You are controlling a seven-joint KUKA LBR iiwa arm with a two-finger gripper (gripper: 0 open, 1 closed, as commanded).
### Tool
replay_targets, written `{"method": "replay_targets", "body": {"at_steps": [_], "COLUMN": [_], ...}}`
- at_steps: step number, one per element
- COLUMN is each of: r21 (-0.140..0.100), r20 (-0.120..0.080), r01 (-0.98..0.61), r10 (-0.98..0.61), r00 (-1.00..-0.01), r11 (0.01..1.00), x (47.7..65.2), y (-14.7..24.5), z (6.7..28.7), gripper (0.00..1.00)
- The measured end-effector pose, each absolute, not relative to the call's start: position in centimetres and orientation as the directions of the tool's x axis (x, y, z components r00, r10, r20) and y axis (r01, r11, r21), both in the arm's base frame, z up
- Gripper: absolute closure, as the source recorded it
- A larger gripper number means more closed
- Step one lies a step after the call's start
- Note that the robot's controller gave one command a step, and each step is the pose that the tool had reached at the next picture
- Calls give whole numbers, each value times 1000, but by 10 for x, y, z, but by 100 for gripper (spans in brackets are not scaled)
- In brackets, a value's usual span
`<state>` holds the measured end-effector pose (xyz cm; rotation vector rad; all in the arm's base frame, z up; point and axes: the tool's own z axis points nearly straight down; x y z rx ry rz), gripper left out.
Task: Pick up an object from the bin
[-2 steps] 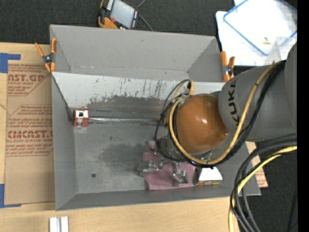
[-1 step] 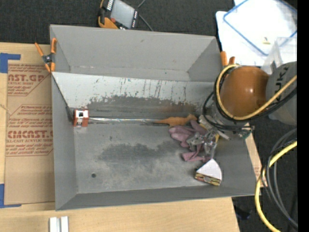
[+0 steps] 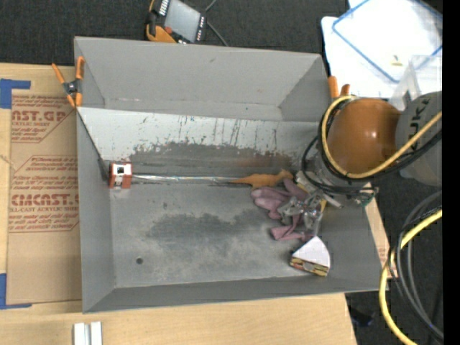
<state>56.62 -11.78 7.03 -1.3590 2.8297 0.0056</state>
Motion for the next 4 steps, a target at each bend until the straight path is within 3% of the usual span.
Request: {"method": "replay_targets", "body": {"at_steps": [2,4], "r21": [4,5], "r20": [-6,-7], "r01": [-780,-780], "r10": [-780,-780], "r00": [-626,-626], "r11": [626,626], "x": [566,566], "y": [-117,-115], "z": [73,92], "gripper": [100,100]}}
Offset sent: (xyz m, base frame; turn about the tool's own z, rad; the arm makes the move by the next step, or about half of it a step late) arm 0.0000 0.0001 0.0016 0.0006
